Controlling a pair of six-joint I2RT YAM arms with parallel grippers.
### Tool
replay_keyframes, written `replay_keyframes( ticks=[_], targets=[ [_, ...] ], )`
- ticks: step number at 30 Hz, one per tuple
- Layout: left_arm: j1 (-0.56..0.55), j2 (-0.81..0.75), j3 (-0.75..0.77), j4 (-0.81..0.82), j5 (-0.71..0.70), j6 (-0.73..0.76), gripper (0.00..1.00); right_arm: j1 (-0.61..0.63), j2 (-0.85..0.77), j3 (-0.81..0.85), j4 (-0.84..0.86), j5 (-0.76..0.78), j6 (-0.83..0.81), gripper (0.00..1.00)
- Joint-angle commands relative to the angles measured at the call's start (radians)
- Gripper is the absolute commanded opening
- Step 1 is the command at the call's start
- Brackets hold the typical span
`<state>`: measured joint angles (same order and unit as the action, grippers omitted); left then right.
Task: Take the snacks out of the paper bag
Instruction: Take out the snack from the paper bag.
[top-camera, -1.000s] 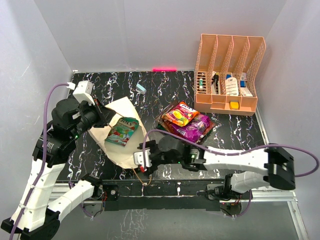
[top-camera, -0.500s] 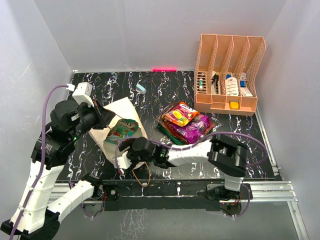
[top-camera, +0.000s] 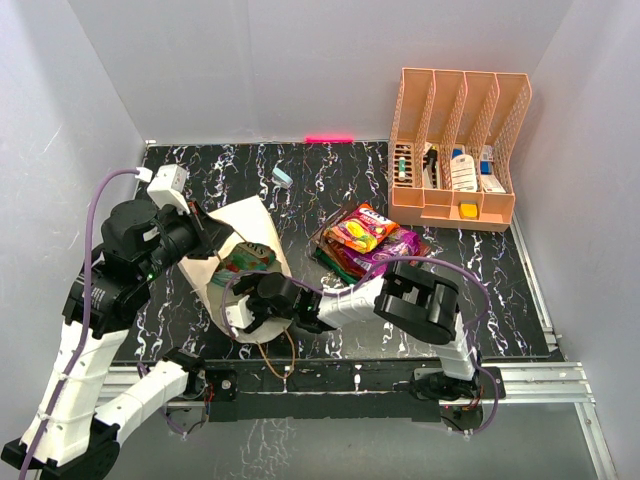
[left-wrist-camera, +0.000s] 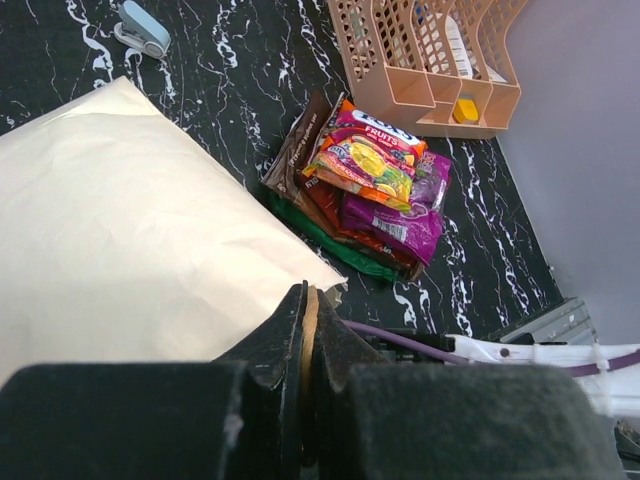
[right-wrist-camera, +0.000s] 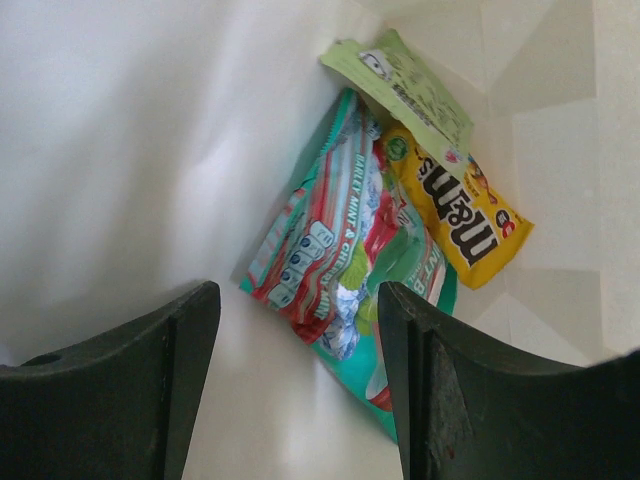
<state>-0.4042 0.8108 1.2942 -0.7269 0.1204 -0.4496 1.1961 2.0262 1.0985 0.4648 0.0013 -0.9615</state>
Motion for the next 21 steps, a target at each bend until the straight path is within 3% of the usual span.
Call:
replay_keyframes(
  ticks=[1,4,8,10,13,15,19,21],
  targets=[
    [-0.001,-0.002,0.014,0.019,0.03,-0.013,0.0,-0.02,0.054,0.032,0.194,0.004,-0.007,0.66],
    [-0.002,-0.001,0.016,0.02,0.035,-0.017,0.0,-0.018,0.05,0.01,0.257,-0.039,-0.002,0.66],
    [-0.002,0.005,0.021,0.025,0.039,-0.018,0.0,-0.02,0.109,0.038,0.335,0.015,0.001,0.66],
    [-0.002,0.008,0.026,0.023,0.04,-0.018,0.0,-0.039,0.15,0.042,0.439,0.055,0.035,0.62],
    [-0.002,0.01,0.029,0.019,0.044,-0.02,0.0,-0.046,0.187,0.076,0.452,0.082,0.022,0.56],
    [-0.003,0.008,0.032,0.016,0.043,-0.019,0.0,-0.051,0.199,0.089,0.461,0.073,0.017,0.51],
    [-0.002,0.003,0.036,0.004,0.028,-0.018,0.0,-0.059,0.223,0.143,0.42,0.117,0.018,0.28],
    [-0.002,0.0,0.038,-0.008,0.017,-0.013,0.0,-0.059,0.208,0.154,0.407,0.13,0.025,0.21]
  ],
)
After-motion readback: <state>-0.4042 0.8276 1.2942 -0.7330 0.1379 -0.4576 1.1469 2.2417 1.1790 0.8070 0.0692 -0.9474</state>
